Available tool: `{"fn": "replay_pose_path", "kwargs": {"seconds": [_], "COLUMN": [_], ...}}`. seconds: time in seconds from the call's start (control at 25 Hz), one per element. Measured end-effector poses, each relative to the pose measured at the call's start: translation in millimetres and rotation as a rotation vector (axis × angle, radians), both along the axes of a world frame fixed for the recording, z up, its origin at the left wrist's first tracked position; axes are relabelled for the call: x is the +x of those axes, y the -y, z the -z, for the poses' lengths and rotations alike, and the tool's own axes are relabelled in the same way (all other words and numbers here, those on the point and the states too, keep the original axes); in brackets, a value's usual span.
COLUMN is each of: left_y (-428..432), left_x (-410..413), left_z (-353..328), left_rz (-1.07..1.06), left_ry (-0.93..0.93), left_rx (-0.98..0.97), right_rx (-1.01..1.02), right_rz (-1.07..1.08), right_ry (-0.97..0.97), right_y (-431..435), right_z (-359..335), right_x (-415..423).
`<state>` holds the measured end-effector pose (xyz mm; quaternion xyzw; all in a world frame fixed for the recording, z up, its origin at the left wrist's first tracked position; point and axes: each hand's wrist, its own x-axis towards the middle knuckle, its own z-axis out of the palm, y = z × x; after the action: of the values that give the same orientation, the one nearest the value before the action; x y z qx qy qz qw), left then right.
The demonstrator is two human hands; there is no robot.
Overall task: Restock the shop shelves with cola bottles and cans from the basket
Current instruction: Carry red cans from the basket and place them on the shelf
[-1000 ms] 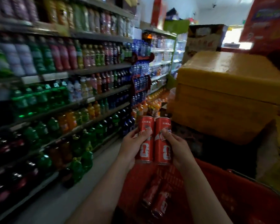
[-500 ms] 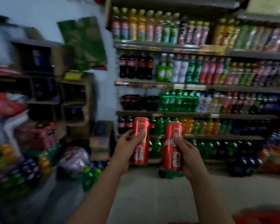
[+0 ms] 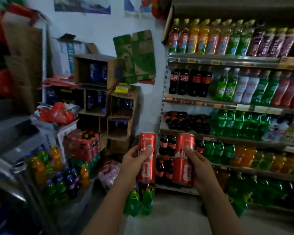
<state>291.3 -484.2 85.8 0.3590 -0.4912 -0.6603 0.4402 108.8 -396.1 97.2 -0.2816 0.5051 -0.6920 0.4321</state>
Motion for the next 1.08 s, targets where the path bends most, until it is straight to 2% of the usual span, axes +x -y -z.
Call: {"fn": "replay_pose_path", "kwargs": {"seconds": [0.2, 0.52, 0.8, 1.08], "left_y": [59, 153, 280, 396], "left_x": [-34, -117, -219, -292], "left_z": [-12, -17, -37, -73], "left_rz": [0.050, 0.098, 0.090, 0.126], "left_ry": [-0.027, -0.013, -0.022, -0.052], "left_rx": [0.015, -0.023, -0.066, -0.153], "right_rx": [-0.028, -0.012, -0.069, -0.114], "right_rz": [0.051, 0.118, 0.103, 0.110], "right_ry": [-0.029, -0.031, -0.079, -0.124], "right_y": [52, 143, 268, 385], "right_z": [-12, -5, -24, -56], "right_x": [-19, -93, -194, -261]}}
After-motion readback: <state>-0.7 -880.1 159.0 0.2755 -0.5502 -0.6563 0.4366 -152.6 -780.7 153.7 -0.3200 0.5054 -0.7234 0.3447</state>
